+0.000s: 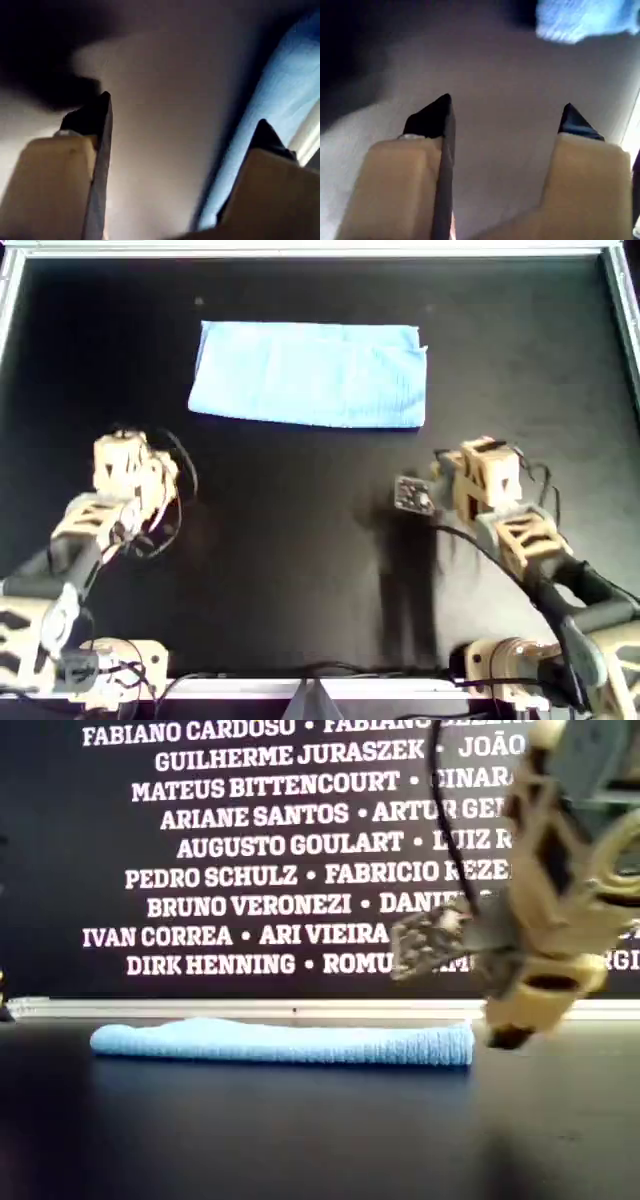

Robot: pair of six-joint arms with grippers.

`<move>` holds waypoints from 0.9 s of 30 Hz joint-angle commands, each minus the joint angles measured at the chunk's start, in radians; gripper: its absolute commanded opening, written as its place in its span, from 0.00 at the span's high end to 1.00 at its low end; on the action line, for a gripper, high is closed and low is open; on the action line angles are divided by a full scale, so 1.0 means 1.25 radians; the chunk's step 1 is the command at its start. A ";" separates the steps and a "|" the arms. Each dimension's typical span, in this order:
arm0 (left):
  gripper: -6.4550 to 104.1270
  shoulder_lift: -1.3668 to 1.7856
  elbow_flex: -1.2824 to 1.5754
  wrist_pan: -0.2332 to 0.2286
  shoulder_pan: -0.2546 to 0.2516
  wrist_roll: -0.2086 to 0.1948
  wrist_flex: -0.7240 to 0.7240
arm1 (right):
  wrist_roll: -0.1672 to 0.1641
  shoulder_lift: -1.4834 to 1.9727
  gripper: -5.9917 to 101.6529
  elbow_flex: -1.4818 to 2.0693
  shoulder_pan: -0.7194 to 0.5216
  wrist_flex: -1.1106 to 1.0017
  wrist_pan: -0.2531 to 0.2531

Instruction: Fold a cloth

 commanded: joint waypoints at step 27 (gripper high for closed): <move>0.07 -0.323 -0.499 -0.028 -0.094 0.000 -0.018 | 0.005 -0.336 0.15 -0.444 0.000 -0.020 -0.006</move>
